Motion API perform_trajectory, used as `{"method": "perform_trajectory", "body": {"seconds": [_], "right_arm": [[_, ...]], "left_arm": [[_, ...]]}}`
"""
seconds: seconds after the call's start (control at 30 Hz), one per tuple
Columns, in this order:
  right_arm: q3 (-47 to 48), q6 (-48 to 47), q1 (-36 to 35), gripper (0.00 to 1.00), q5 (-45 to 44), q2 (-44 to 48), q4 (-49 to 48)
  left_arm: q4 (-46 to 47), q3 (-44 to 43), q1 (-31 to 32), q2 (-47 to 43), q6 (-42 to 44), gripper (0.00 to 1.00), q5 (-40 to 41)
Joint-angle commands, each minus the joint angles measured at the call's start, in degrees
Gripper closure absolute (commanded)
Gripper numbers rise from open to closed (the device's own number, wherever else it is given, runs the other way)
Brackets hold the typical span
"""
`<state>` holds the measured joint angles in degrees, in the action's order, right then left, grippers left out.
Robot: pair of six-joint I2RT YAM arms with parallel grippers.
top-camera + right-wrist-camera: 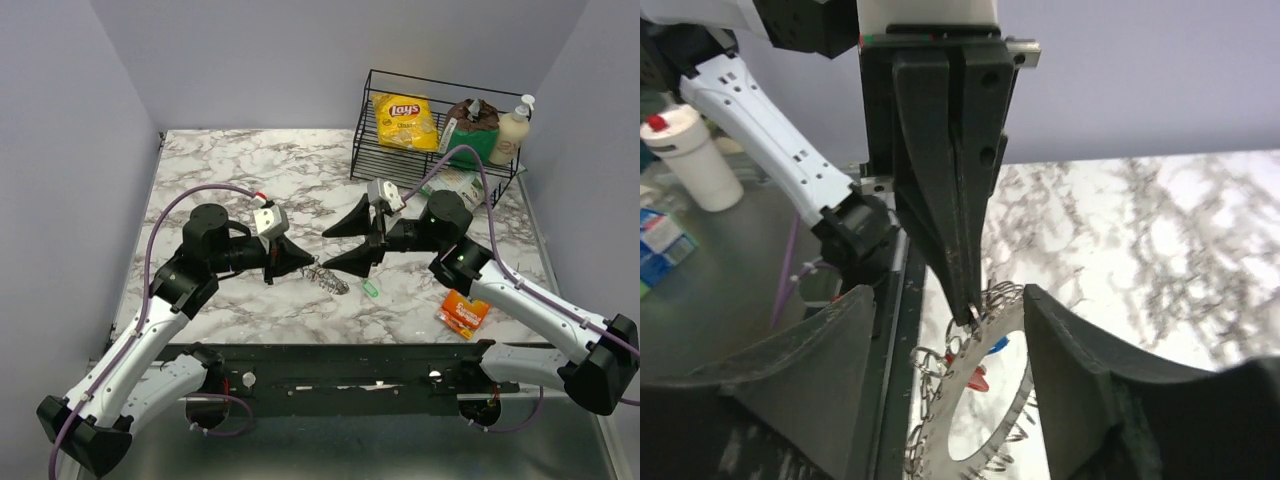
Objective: Put the keys on the keyring
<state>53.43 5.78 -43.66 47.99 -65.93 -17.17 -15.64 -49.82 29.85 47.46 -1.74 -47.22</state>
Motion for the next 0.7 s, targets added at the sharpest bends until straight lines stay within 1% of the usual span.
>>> {"method": "perform_trajectory", "body": {"seconds": [0.0,0.03,0.13,0.3,0.4,0.57,0.67], "right_arm": [[-2.1,0.28,-0.11,0.2,-4.74,2.74,-2.87],[-2.28,0.11,-0.11,0.15,-4.92,3.0,-3.13],[-2.71,-0.24,-0.11,0.09,-5.19,3.18,-3.31],[-3.24,-0.68,-0.02,0.07,-5.1,3.27,-3.31],[-3.77,-1.12,-0.11,0.06,-5.45,3.27,-2.96],[-4.04,-1.56,-0.02,0.05,-6.33,2.92,-2.26],[-4.12,-1.56,-0.02,0.04,-6.33,2.56,-2.17]], "left_arm": [[1.49,1.39,0.04,-3.07,2.78,1.0,2.4],[1.58,1.57,0.04,-3.6,3.14,1.0,2.66],[0.52,2.01,0.04,-4.31,5.42,1.0,3.19],[-0.01,3.32,0.13,-6.15,11.39,1.0,2.49],[1.31,5.69,0.21,-9.13,14.91,1.0,2.4],[2.98,10.44,0.3,-16.43,24.56,1.0,4.51],[3.95,12.9,0.39,-20.21,28.18,1.0,4.86]]}}
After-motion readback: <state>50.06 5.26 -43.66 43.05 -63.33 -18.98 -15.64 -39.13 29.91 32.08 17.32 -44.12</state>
